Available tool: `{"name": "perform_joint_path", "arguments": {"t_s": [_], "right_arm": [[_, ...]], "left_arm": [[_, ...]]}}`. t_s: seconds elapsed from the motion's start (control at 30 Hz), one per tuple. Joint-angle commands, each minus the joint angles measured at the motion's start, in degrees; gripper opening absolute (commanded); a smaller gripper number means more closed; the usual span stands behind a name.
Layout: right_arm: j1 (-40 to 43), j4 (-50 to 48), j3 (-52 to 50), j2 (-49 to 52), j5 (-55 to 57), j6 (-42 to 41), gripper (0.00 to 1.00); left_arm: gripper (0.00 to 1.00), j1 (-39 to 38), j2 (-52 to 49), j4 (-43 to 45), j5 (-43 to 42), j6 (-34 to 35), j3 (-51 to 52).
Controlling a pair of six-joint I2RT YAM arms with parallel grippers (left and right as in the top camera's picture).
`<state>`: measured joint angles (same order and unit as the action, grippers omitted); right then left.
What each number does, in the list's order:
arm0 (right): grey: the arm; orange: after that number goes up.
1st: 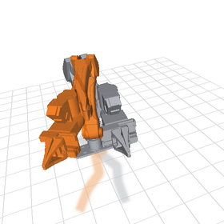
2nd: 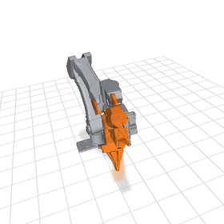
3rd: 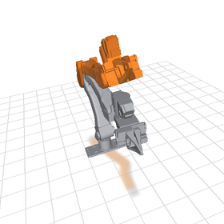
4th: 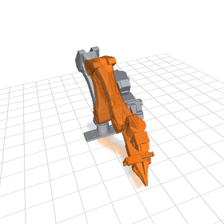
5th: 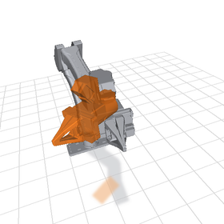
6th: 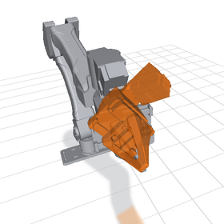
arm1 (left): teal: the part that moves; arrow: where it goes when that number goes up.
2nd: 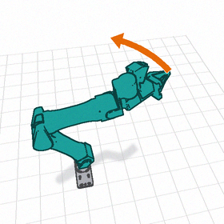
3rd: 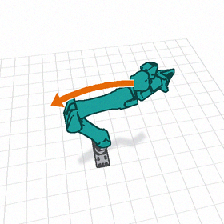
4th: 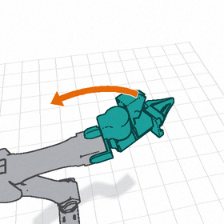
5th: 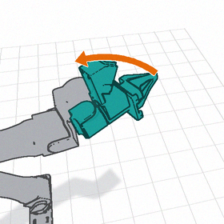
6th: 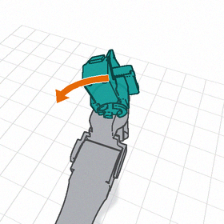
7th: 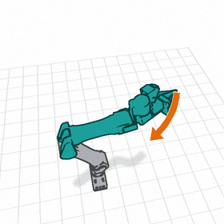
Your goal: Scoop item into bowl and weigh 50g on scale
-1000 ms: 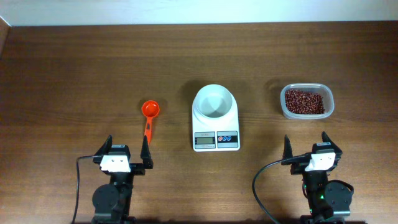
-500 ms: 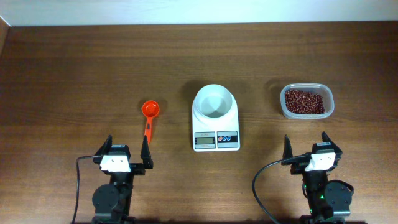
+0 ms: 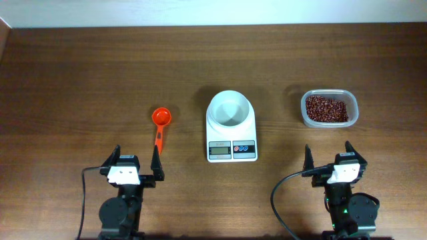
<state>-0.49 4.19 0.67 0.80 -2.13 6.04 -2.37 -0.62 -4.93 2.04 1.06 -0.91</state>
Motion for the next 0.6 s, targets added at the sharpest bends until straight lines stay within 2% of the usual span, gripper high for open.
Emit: {"name": "perform_joint_path", "arguments": {"t_s": [0.0,0.47,0.57], "right_arm": [[0.24,0.28,-0.35,-0.44,0.72,-0.37,0.99],[0.24,0.28,-0.35,-0.44,0.72,-0.37,0.99],[0.24,0.28,-0.35,-0.44,0.72,-0.37,0.99]], "left_arm": [[0.99,0.24,0.28,0.11,-0.39,-0.9,0.33],[0.99,0.26,0.28,0.13,-0.2,-0.94,0.33],[0.99,0.31,0.28,1.77,3.78,-0.92,0.33]]}}
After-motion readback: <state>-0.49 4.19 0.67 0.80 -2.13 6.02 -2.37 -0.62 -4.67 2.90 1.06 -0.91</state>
